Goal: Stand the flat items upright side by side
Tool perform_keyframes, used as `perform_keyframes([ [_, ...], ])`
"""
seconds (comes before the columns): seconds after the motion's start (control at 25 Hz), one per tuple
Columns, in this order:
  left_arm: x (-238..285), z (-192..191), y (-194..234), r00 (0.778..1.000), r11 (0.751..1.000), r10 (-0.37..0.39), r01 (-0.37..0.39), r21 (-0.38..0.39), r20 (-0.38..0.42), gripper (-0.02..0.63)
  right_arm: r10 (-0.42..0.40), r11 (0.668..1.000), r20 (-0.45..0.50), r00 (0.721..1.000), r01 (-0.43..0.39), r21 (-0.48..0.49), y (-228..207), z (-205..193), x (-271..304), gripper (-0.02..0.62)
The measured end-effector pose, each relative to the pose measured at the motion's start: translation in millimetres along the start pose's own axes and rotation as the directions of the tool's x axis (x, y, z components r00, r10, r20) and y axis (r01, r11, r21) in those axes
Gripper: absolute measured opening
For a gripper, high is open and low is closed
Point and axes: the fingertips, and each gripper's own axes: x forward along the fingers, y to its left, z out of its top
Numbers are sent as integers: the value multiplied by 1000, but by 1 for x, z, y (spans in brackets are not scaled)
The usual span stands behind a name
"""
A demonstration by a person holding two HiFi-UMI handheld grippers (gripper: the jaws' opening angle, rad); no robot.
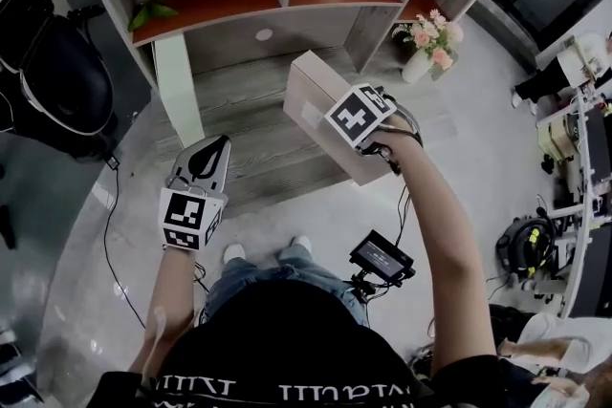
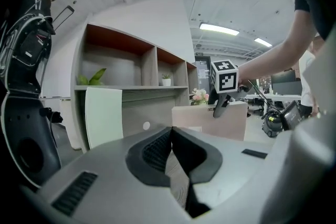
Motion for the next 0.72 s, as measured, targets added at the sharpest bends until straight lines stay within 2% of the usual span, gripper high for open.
perform_keyframes([
  [0.16,1,1,-1,1000,1000,27,-27,10,-1,14,129,992,32,991,-129,-7,0,5,-4,342],
  [0.28,2,1,1,998,998,64,-64,8,-4,14,195,980,60,979,-197,12,-8,11,-4,347],
  [0.44,-1,0,-3,992,992,127,-127,-4,-11,14,323,945,53,945,-325,33,-8,18,6,347],
  [0.72,-8,-2,-16,965,965,259,-260,-39,-26,14,486,874,-57,872,-485,40,0,23,20,347],
])
